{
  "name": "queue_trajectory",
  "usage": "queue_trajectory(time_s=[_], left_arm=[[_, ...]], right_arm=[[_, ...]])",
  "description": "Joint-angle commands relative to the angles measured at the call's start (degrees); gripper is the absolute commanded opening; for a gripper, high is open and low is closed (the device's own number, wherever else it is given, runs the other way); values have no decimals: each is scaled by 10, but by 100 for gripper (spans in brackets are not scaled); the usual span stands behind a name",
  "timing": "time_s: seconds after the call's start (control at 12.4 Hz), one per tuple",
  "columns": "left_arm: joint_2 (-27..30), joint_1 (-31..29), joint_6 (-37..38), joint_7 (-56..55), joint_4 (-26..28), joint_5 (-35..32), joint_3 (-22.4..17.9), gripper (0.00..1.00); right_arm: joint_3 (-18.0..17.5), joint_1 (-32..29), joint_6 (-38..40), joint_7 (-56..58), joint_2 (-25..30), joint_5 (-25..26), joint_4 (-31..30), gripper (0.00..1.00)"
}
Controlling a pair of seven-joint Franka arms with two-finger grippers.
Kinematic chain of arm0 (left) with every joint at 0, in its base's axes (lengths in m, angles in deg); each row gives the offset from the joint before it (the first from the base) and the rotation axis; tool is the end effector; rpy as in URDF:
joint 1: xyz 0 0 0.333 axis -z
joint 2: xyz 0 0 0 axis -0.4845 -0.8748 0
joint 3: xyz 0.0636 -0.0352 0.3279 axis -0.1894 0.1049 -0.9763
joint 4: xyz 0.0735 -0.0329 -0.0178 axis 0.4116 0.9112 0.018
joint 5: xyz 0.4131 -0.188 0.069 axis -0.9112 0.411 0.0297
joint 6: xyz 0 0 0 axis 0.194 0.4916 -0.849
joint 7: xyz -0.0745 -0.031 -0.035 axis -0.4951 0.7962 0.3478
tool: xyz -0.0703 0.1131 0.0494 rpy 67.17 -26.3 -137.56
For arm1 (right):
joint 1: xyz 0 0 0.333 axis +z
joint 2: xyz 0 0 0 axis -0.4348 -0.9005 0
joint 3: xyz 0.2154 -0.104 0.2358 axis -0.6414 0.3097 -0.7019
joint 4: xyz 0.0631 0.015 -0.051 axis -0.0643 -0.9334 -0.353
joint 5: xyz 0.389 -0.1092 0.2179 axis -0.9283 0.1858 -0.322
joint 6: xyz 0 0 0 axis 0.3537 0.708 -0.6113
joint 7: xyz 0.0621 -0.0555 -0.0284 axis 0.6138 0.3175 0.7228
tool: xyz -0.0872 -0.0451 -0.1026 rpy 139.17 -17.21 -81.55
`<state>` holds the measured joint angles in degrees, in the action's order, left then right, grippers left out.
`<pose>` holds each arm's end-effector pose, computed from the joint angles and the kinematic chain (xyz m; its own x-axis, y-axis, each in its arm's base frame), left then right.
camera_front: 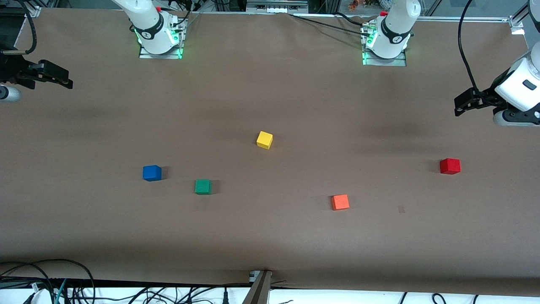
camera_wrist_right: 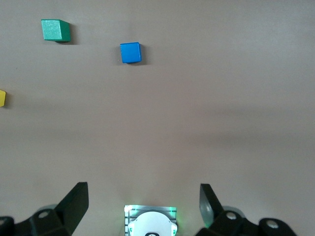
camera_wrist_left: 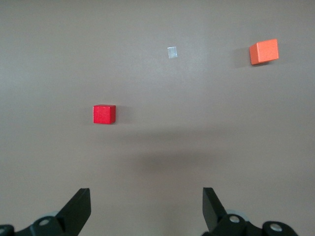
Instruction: Pass red block to right arm, stack on blue
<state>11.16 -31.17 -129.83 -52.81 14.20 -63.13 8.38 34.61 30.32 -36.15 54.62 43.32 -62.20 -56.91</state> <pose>0.6279 -0.0055 0.5654 0.9981 -0.0355 -0.0511 -0.0389 -0.9970 -0.0669 0.6059 -0.0025 0.6135 0.9865 0.0196 -0.1627 0.0194 -0.9998 -0.0025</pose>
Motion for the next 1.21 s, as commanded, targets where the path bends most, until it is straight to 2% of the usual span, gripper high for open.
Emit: queue_trajectory(time_s=[0.0, 0.8, 1.13], left_arm=[[-9, 3, 18, 6, -20, 6, -1, 100], [-12, 1, 34, 6, -19, 6, -2, 100], [-31, -4, 35, 6, -17, 4, -6, 100]], right_arm=[[-6, -8, -2, 8, 3, 2, 0, 100], [-6, -8, -2, 9, 3, 2, 0, 100], [-6, -8, -2, 8, 3, 2, 0, 100]])
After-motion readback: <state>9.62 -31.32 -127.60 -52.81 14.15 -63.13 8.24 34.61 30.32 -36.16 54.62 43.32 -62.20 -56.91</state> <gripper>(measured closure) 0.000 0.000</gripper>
